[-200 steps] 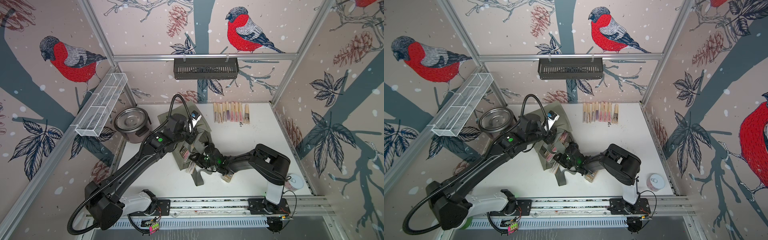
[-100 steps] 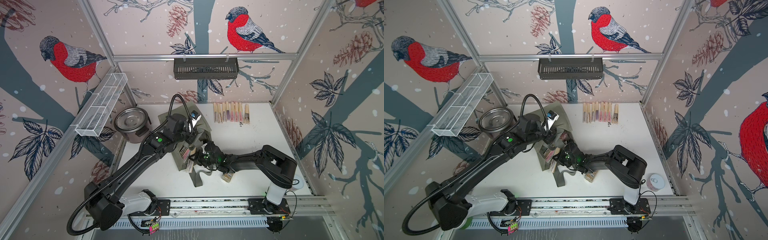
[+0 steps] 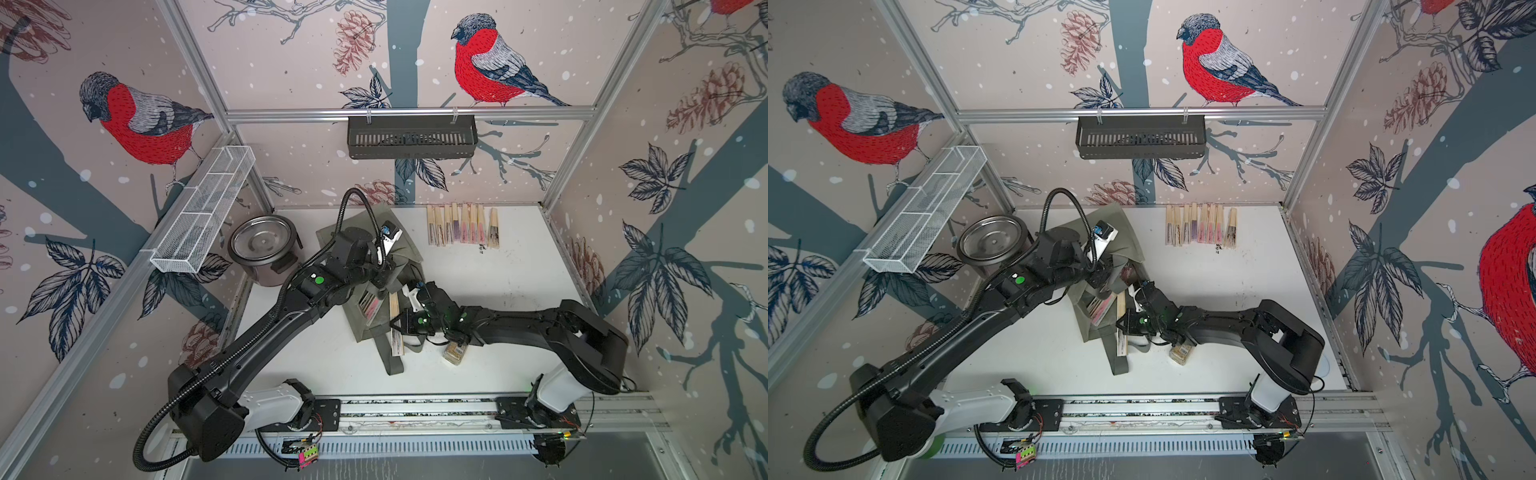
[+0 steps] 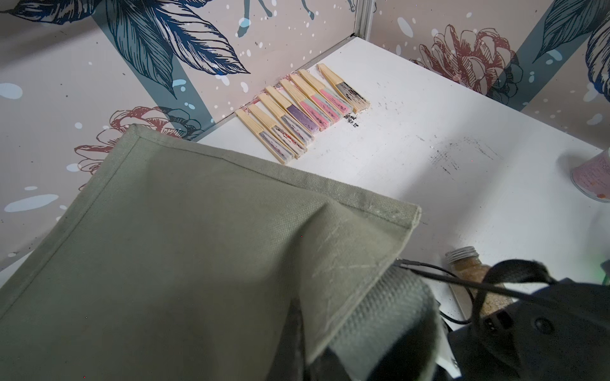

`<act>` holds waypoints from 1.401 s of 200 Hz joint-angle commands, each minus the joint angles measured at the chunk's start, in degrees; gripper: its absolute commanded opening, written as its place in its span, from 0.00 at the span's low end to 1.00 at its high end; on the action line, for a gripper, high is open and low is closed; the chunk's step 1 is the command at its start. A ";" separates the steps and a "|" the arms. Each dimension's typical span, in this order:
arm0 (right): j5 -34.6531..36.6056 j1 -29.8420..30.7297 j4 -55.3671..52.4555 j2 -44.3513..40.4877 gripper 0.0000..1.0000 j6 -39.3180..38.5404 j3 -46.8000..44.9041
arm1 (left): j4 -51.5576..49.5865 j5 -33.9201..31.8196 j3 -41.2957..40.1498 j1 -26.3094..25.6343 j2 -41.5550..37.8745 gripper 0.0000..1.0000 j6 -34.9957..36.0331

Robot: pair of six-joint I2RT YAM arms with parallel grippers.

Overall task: Take out the folding fans from the tote bags
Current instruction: Pick up the folding fan from the canvas bag, then place the folding fan at the center of the board.

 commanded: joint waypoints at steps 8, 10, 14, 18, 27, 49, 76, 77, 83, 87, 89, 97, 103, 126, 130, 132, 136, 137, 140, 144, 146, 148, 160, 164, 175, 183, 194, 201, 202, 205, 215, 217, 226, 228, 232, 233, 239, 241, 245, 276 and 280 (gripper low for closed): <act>-3.30 0.03 -11.08 -4.74 0.08 -10.80 -1.25 | 1.73 -0.43 0.47 0.07 -0.50 0.00 0.46; -3.41 0.12 -11.45 -5.04 0.08 -11.08 -1.36 | 1.71 -0.50 0.41 0.13 -0.47 0.00 0.46; -3.69 0.23 -12.20 -5.88 0.08 -11.63 -1.78 | 1.78 -0.58 0.44 0.08 -0.47 0.00 0.46; -4.09 0.34 -12.88 -6.72 0.08 -12.15 -2.21 | 1.80 -0.61 0.39 0.07 -0.50 0.00 0.46; -4.74 0.54 -14.25 -8.51 0.09 -13.02 -3.26 | 1.77 -0.60 0.40 0.09 -0.49 0.00 0.39; -5.96 1.39 -18.52 -12.80 0.09 -14.89 -5.11 | 1.81 -0.69 0.51 0.10 -0.28 0.00 0.37; -3.89 3.99 -25.40 -18.95 0.11 -20.16 -5.39 | 2.02 -0.65 0.38 0.10 -0.78 0.00 0.29; -3.79 4.05 -25.58 -19.05 0.11 -20.27 -5.39 | 2.01 -0.63 0.33 0.08 -0.79 0.00 0.29; -3.60 4.00 -26.31 -21.04 0.11 -20.54 -5.70 | 2.04 -0.68 0.30 0.12 -0.83 0.00 0.29; -3.60 4.02 -26.59 -22.22 0.11 -20.72 -5.93 | 2.14 -0.69 0.33 0.06 -0.88 0.00 0.29; -3.64 4.02 -26.67 -22.77 0.10 -20.79 -6.03 | 2.12 -0.69 0.34 0.06 -0.85 0.00 0.29; -3.99 4.02 -26.87 -24.92 0.10 -20.69 -6.33 | 2.10 -0.86 0.24 0.11 -0.73 0.00 0.29; -4.33 4.02 -27.26 -26.36 0.10 -20.82 -6.35 | 2.14 -0.87 0.19 0.11 -0.61 0.00 0.29; -4.01 3.81 -30.00 -32.43 0.10 -20.60 -6.00 | 1.82 -0.61 0.54 0.11 -0.26 0.00 0.21; -3.83 3.80 -30.55 -33.69 0.10 -20.62 -6.00 | 1.82 -0.53 0.64 0.06 -0.32 0.00 0.20; -3.68 3.72 -30.91 -34.30 0.10 -20.70 -5.87 | 1.82 -0.50 0.63 0.12 -0.36 0.00 0.20; -3.23 3.56 -31.76 -35.41 0.10 -20.87 -5.71 | 1.83 -0.44 0.60 0.11 -0.48 0.00 0.20; -3.23 3.48 -31.97 -35.76 0.10 -20.89 -5.64 | 1.87 -0.43 0.61 0.08 -0.51 0.00 0.20; -2.63 3.37 -32.76 -36.81 0.10 -21.04 -5.40 | 2.02 -0.43 0.48 0.09 -0.65 0.00 0.20; -1.93 3.11 -33.71 -38.02 0.10 -21.25 -5.07 | 2.18 -0.51 0.31 0.06 -0.88 0.00 0.20; -1.64 2.92 -34.14 -38.68 0.10 -21.32 -4.87 | 2.31 -0.52 0.22 0.08 -0.98 0.00 0.20; -1.37 2.71 -34.53 -39.26 0.10 -21.45 -4.73 | 2.40 -0.58 0.18 0.08 -0.98 0.00 0.20; -0.70 0.84 -35.75 -43.24 0.10 -21.19 -4.33 | 2.51 -0.87 0.09 0.07 -0.99 0.00 0.20; -0.35 0.10 -35.86 -44.72 0.10 -20.83 -4.50 | 2.31 -0.95 0.11 0.07 -0.83 0.00 0.20; 0.13 -2.27 -36.15 -48.31 0.10 -20.50 -4.77 | 2.16 -0.96 0.31 0.13 -0.46 0.00 0.20; 0.18 -4.63 -37.20 -50.47 0.10 -20.88 -4.29 | 2.01 -0.74 0.44 0.07 -0.26 0.00 0.20; -0.60 -8.58 -38.81 -52.29 0.09 -21.48 -3.43 | 1.88 -0.61 0.46 0.08 -0.03 0.00 0.20; -1.59 -10.98 -39.26 -53.14 0.09 -21.70 -3.12 | 1.87 -0.67 0.51 0.10 -0.06 0.00 0.20; -1.71 -11.39 -39.27 -53.24 0.09 -21.79 -3.02 | 1.89 -0.68 0.53 0.08 -0.04 0.00 0.20; -2.01 -12.52 -39.29 -53.44 0.09 -21.93 -2.89 | 1.89 -0.69 0.46 0.06 -0.06 0.00 0.20; -3.21 -15.78 -39.22 -53.38 0.09 -22.26 -2.60 | 1.87 -0.69 0.46 0.06 -0.11 0.00 0.20; -3.48 -16.40 -39.16 -53.24 0.09 -22.45 -2.53 | 1.90 -0.69 0.48 0.10 -0.13 0.00 0.20; -4.28 -18.92 -39.16 -52.06 0.09 -23.40 -2.03 | 1.77 -0.70 0.48 0.07 -0.14 0.00 0.20; -4.30 -19.51 -39.19 -51.70 0.10 -23.60 -1.93 | 1.81 -0.70 0.51 0.12 -0.22 0.00 0.20; -4.35 -20.64 -39.28 -50.96 0.09 -23.96 -1.48 | 1.82 -0.70 0.46 0.11 -0.24 0.00 0.18; -4.28 -20.92 -39.29 -50.87 0.10 -24.02 -1.41 | 1.82 -0.70 0.46 0.13 -0.22 0.00 0.19; -4.34 -22.65 -39.13 -49.58 0.09 -24.23 -0.88 | 1.85 -0.72 0.46 0.14 -0.28 0.00 0.20; -4.42 -23.30 -39.07 -49.13 0.09 -24.31 -0.74 | 1.83 -0.72 0.46 0.10 -0.28 0.00 0.20; -4.74 -24.44 -38.84 -48.29 0.09 -24.41 -0.45 | 1.78 -0.85 0.46 0.10 -0.40 0.00 0.26; -9.63 -34.42 -34.26 -41.31 0.09 -24.40 0.30 | 2.10 -0.96 0.19 0.11 -0.70 0.00 0.29; -10.02 -35.55 -33.70 -40.39 0.09 -24.29 0.44 | 2.09 -0.96 0.22 0.08 -0.71 0.00 0.29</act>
